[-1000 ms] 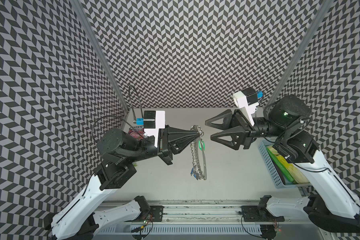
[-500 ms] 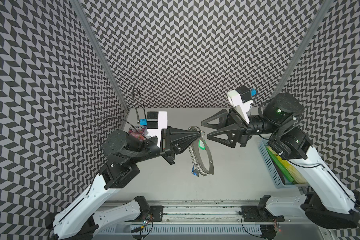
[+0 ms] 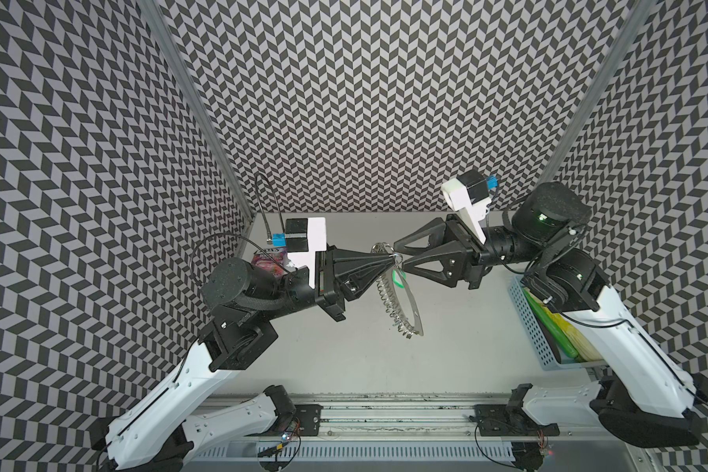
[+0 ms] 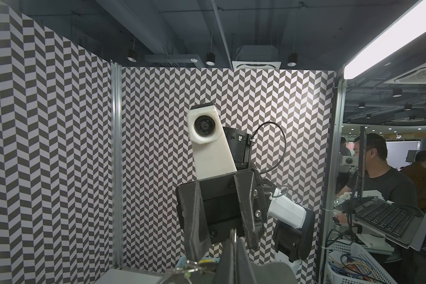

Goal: Attach keys to a key ring
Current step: Adjust the keyring.

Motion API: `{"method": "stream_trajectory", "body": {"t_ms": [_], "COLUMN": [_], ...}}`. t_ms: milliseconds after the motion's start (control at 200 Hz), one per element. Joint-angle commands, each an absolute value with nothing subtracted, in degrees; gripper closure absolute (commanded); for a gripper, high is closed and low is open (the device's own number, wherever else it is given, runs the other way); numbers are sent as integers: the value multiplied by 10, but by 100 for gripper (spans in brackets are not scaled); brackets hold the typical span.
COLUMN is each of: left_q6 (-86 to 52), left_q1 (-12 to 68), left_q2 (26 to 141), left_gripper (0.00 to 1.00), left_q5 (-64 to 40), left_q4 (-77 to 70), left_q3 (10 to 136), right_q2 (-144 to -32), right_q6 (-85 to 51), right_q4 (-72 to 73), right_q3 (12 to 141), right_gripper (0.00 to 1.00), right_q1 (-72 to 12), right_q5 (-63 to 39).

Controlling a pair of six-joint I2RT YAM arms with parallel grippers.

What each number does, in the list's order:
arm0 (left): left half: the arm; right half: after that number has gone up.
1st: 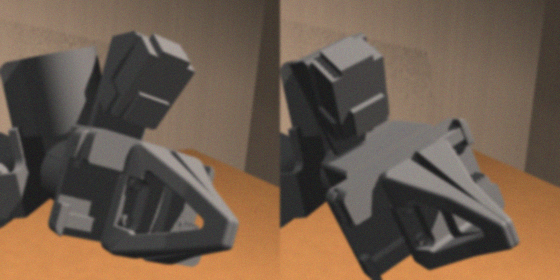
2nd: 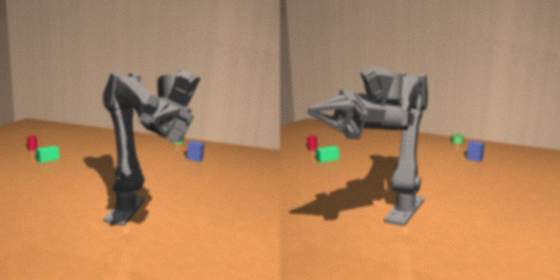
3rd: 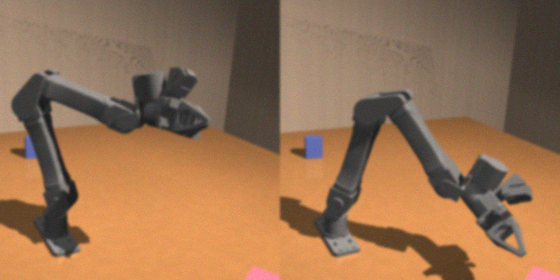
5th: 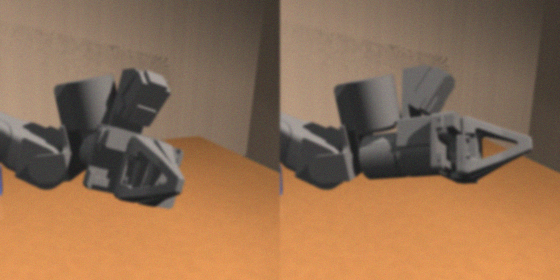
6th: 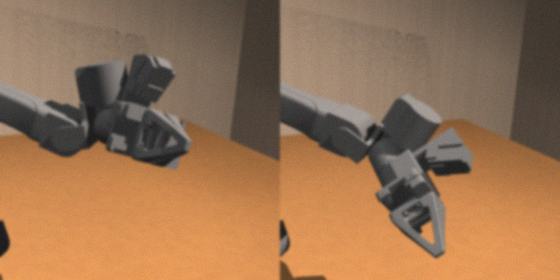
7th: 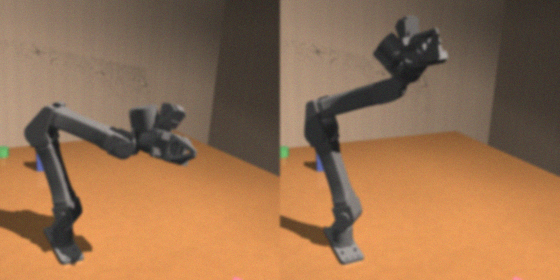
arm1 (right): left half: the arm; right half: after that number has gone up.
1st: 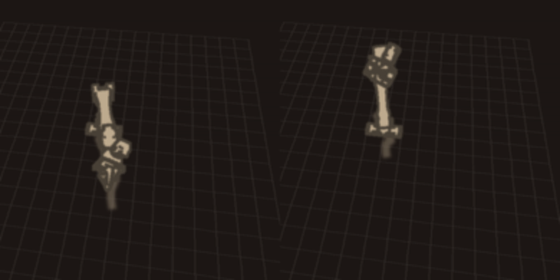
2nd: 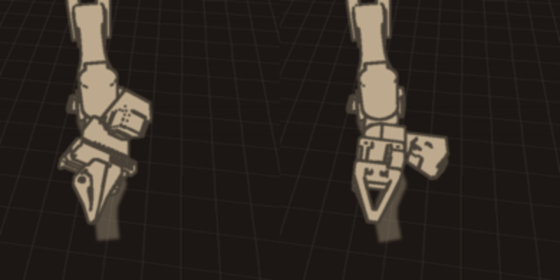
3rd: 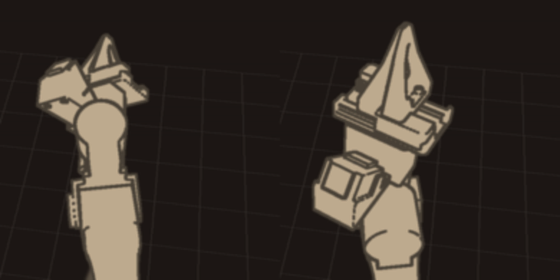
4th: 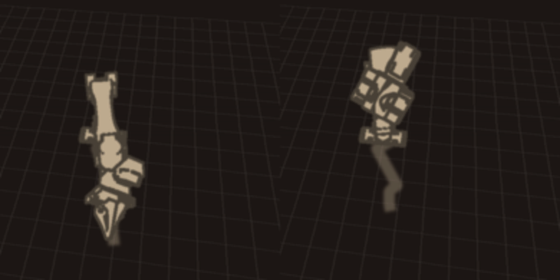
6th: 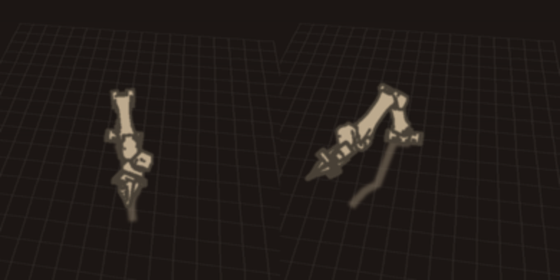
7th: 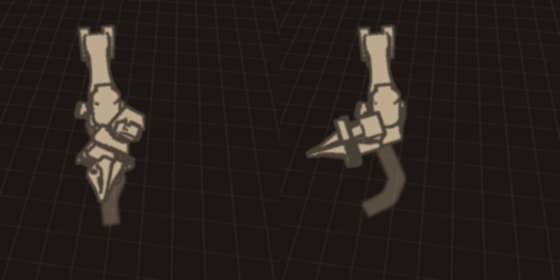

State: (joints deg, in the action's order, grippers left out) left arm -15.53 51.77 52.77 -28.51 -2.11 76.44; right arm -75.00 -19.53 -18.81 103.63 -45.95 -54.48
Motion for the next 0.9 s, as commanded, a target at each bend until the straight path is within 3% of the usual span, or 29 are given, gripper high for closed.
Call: {"method": "stream_trajectory", "body": {"t_ms": [0, 200, 310, 446, 541, 691, 896], "left_q6": [-157, -157, -156, -152, -149, -139, -126], "left_q1": [520, 521, 520, 520, 520, 520, 520], "left_q2": [521, 521, 522, 524, 521, 503, 500], "left_gripper": [100, 100, 100, 100, 100, 59, 53], "left_q5": [-280, -279, -280, -282, -269, -215, -187], "left_q4": [-52, -48, -43, -25, -6, 20, 54], "left_q3": [763, 760, 760, 759, 760, 761, 777], "right_q2": [-758, -761, -760, -759, -757, -765, -784], "right_q6": [-195, -196, -194, -189, -172, -122, -69], "right_q4": [-168, -170, -174, -185, -211, -306, -437], "right_q3": [1041, 1042, 1043, 1051, 1063, 1107, 1174], "right_gripper": [64, 72, 81, 100, 100, 100, 100], "right_q1": [-462, -464, -464, -464, -464, -464, -464], "right_q5": [-555, -556, -557, -556, -544, -505, -435]}}
